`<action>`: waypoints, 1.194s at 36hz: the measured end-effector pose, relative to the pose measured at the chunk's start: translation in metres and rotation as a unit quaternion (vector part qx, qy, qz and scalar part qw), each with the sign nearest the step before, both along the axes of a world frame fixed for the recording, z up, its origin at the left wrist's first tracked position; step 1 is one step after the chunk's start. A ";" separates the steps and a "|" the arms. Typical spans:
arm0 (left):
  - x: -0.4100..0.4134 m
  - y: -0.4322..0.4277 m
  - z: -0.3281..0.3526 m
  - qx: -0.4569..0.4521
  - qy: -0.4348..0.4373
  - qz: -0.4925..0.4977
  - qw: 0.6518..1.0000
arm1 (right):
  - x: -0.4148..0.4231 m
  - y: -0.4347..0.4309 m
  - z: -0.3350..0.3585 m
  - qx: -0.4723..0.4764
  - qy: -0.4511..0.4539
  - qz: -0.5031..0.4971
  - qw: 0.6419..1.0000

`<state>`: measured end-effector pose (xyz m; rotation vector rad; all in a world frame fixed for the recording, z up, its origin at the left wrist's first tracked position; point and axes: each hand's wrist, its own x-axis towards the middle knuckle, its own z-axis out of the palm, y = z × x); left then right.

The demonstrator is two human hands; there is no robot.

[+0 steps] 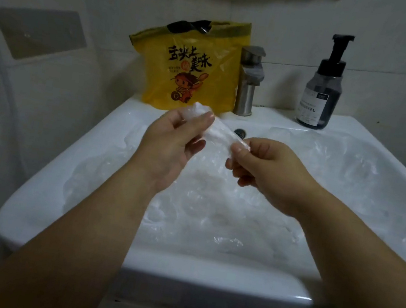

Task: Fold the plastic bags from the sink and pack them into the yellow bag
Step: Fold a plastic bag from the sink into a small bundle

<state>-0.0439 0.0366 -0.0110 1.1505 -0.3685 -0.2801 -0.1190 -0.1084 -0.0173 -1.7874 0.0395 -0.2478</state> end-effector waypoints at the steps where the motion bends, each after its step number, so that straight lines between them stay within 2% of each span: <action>1: 0.000 -0.001 -0.001 -0.002 0.005 -0.033 0.999 | 0.001 0.003 -0.001 0.019 -0.001 0.003 1.000; 2: -0.001 -0.002 -0.003 0.021 0.003 -0.066 0.998 | 0.002 0.005 -0.001 0.034 -0.005 0.006 0.999; 5: -0.012 -0.011 -0.012 0.180 -0.047 -0.131 0.974 | 0.004 0.011 -0.004 0.056 -0.008 0.019 0.998; 7: -0.019 -0.018 -0.014 0.216 -0.056 -0.122 0.967 | 0.005 0.013 -0.006 0.042 -0.002 0.028 0.999; 12: -0.017 -0.021 -0.012 0.199 -0.029 -0.067 0.977 | 0.004 0.014 -0.007 0.014 0.005 0.051 0.999; 17: -0.010 -0.015 -0.003 0.107 0.013 -0.033 0.994 | 0.005 0.007 -0.003 0.024 0.041 0.046 0.998; 22: -0.007 -0.007 -0.002 0.130 0.014 0.066 0.989 | 0.003 0.003 0.000 0.049 0.073 0.060 0.994; 26: -0.002 -0.001 -0.004 0.160 -0.014 0.088 0.983 | 0.003 -0.001 -0.001 0.052 0.077 0.029 0.995; 32: -0.001 0.010 -0.004 0.219 -0.058 0.004 0.974 | 0.003 -0.012 0.001 0.087 0.058 -0.027 0.994; 37: -0.002 0.015 -0.005 0.281 -0.065 -0.080 0.954 | 0.000 -0.019 0.004 0.062 0.060 -0.020 0.996; 40: -0.002 0.018 -0.003 0.278 -0.047 -0.113 0.953 | -0.001 -0.022 0.007 0.073 0.060 -0.012 0.995; 43: -0.001 0.019 0.001 0.237 -0.018 -0.121 0.964 | -0.002 -0.024 0.009 0.093 0.060 -0.002 0.994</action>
